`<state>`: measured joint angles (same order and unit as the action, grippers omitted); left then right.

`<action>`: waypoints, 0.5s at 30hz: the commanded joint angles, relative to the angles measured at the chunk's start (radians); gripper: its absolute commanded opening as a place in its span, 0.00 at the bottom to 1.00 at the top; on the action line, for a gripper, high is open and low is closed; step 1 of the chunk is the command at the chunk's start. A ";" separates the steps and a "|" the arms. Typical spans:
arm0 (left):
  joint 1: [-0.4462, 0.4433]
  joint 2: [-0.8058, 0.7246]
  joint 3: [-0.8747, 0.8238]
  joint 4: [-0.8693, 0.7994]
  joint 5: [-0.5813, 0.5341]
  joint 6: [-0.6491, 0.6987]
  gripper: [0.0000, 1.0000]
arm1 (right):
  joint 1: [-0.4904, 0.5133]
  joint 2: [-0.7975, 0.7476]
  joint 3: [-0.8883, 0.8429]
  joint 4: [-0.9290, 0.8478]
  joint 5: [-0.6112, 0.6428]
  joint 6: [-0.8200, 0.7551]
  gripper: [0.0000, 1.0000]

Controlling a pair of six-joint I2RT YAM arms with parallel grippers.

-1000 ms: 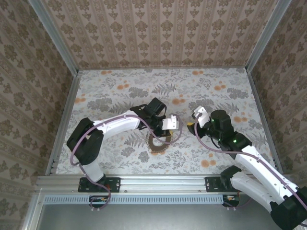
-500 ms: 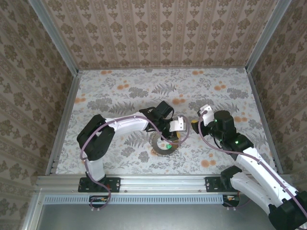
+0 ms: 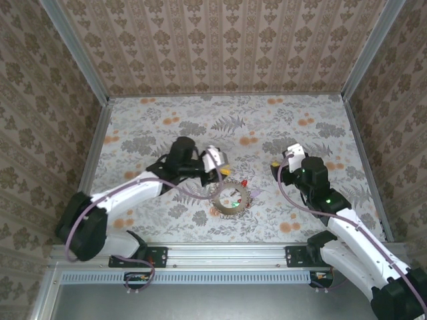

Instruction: Put the keys on the keyring

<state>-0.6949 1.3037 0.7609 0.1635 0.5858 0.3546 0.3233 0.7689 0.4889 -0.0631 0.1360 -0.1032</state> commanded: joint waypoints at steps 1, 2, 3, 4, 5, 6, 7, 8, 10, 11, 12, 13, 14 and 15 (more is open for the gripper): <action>0.073 -0.113 -0.109 0.169 -0.107 -0.113 0.39 | -0.040 0.041 -0.048 0.141 0.098 0.048 0.80; 0.098 -0.152 -0.145 0.183 -0.155 -0.123 0.43 | -0.059 0.058 -0.066 0.177 0.100 0.063 0.80; 0.122 -0.189 -0.174 0.192 -0.196 -0.131 0.48 | -0.077 0.080 -0.083 0.215 0.099 0.077 0.80; 0.146 -0.218 -0.199 0.192 -0.229 -0.141 0.58 | -0.092 0.100 -0.100 0.254 0.099 0.087 0.81; 0.176 -0.248 -0.224 0.188 -0.257 -0.152 0.89 | -0.109 0.127 -0.118 0.297 0.101 0.099 0.81; 0.213 -0.276 -0.245 0.181 -0.273 -0.170 1.00 | -0.127 0.160 -0.130 0.331 0.106 0.109 0.81; 0.246 -0.299 -0.258 0.171 -0.279 -0.182 1.00 | -0.140 0.187 -0.135 0.355 0.112 0.117 0.81; 0.294 -0.326 -0.271 0.160 -0.289 -0.198 1.00 | -0.152 0.221 -0.138 0.377 0.113 0.121 0.81; 0.356 -0.365 -0.295 0.154 -0.319 -0.225 1.00 | -0.163 0.277 -0.147 0.440 0.103 0.118 0.80; 0.389 -0.382 -0.308 0.156 -0.337 -0.239 1.00 | -0.167 0.304 -0.156 0.490 0.088 0.116 0.80; 0.422 -0.397 -0.319 0.157 -0.356 -0.258 1.00 | -0.171 0.338 -0.169 0.545 0.073 0.116 0.80; 0.449 -0.408 -0.327 0.157 -0.368 -0.277 1.00 | -0.173 0.365 -0.174 0.592 0.062 0.114 0.80; 0.480 -0.424 -0.340 0.162 -0.377 -0.298 1.00 | -0.174 0.383 -0.161 0.585 0.052 0.114 0.79; 0.510 -0.436 -0.353 0.165 -0.383 -0.319 1.00 | -0.176 0.403 -0.152 0.601 0.047 0.109 0.80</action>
<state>-0.2386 0.9028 0.4389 0.3000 0.2653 0.1265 0.1539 1.1374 0.3328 0.3851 0.2054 -0.0093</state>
